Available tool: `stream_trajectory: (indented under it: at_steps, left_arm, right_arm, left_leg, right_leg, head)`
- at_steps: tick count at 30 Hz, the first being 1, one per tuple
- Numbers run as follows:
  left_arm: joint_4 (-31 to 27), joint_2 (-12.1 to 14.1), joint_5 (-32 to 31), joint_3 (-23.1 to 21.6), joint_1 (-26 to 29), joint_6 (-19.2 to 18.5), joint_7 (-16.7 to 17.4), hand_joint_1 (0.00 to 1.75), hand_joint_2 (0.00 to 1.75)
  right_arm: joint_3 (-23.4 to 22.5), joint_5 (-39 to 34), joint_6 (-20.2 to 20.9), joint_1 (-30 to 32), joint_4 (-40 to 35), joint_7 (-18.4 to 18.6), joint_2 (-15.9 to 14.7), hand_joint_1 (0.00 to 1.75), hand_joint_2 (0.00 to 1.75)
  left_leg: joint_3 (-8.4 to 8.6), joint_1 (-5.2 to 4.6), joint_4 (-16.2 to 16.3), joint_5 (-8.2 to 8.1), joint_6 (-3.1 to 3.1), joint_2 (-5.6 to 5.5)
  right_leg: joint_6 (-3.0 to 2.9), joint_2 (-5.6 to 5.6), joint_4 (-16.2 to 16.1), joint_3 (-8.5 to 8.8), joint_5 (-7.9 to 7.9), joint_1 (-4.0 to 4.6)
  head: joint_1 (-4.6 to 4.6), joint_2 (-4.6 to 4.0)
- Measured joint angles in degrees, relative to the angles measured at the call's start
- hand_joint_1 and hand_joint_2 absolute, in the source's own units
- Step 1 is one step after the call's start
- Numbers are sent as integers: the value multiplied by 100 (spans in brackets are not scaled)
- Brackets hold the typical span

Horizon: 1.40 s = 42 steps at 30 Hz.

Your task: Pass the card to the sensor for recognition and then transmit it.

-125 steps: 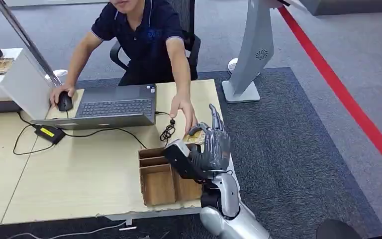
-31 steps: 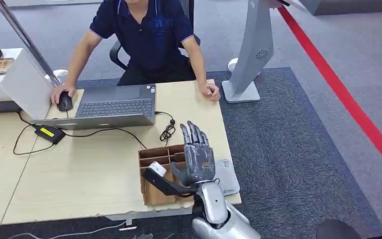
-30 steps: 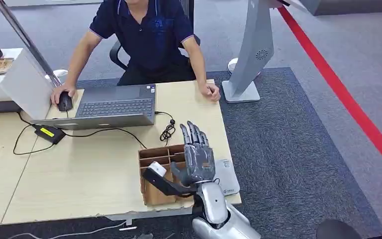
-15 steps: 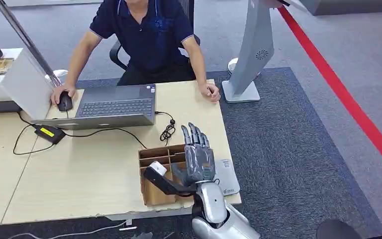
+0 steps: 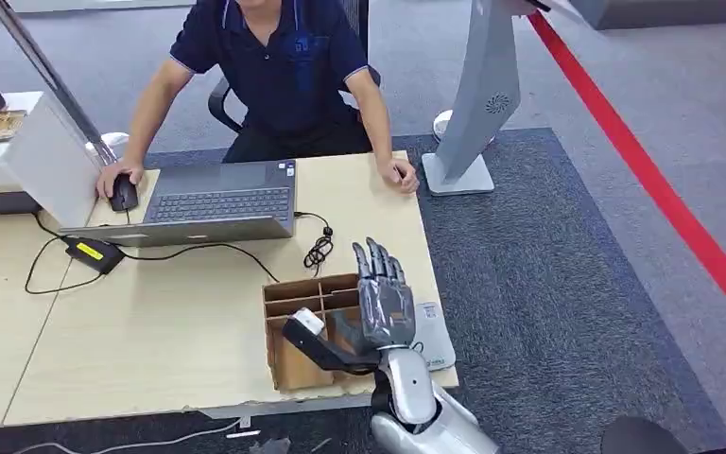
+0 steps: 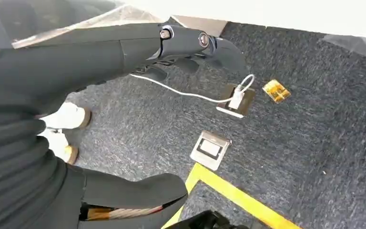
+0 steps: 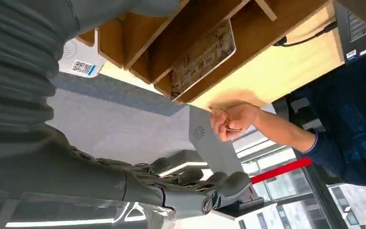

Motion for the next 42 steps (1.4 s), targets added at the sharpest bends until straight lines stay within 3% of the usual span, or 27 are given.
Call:
stream_trajectory:
  at_steps: [42]
  left_arm:
    - [0,-4,-232,160,2,-50,-39,0,175]
  right_arm:
    - [-39,199,35,-161,118,68,-13,0,175]
  left_leg:
    - [0,0,0,0,0,0]
  right_leg:
    - [0,0,0,0,0,0]
  head:
    - [-2,0]
